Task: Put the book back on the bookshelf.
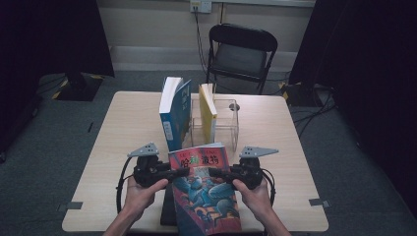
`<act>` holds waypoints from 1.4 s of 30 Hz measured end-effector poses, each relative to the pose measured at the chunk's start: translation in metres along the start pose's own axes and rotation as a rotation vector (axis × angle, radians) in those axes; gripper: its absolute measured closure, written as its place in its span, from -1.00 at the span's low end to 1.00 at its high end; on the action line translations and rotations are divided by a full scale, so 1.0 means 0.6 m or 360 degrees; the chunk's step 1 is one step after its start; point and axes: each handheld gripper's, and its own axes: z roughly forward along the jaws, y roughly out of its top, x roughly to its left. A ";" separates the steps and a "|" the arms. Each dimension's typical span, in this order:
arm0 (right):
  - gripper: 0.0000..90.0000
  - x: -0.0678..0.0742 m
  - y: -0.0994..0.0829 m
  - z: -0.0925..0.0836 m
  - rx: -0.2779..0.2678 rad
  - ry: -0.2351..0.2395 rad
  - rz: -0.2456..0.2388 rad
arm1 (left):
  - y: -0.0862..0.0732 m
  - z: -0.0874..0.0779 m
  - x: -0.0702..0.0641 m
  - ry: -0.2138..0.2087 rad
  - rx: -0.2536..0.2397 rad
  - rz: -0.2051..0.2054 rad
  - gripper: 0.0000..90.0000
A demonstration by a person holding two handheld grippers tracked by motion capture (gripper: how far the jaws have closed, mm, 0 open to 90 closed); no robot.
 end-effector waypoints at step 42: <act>0.13 0.033 0.021 -0.040 -0.0167 -0.0168 -0.0304 | 0.051 -0.040 -0.092 0.0023 -0.0186 0.0365 0.60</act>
